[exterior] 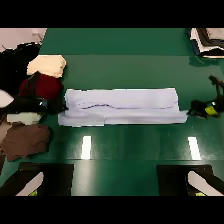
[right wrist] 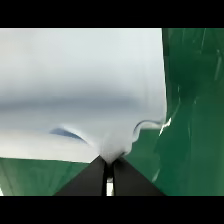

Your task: Fold the shirts.

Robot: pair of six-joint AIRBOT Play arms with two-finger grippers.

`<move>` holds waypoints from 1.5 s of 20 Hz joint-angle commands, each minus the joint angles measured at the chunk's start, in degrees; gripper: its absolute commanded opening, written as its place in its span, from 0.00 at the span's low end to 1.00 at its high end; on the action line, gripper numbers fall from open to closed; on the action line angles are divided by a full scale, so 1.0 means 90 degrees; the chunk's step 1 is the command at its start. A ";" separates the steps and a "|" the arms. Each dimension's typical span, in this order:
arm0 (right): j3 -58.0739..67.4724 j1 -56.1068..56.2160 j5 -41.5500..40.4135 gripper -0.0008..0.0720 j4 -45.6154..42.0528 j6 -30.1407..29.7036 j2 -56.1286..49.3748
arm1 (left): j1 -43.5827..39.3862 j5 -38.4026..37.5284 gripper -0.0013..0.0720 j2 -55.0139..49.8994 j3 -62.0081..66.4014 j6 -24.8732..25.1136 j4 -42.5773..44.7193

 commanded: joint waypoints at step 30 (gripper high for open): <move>0.1909 -0.0576 0.0119 0.03 0.2827 -0.2293 -0.4211 | -0.2234 0.1549 0.04 -0.3378 0.2951 0.0175 -0.0255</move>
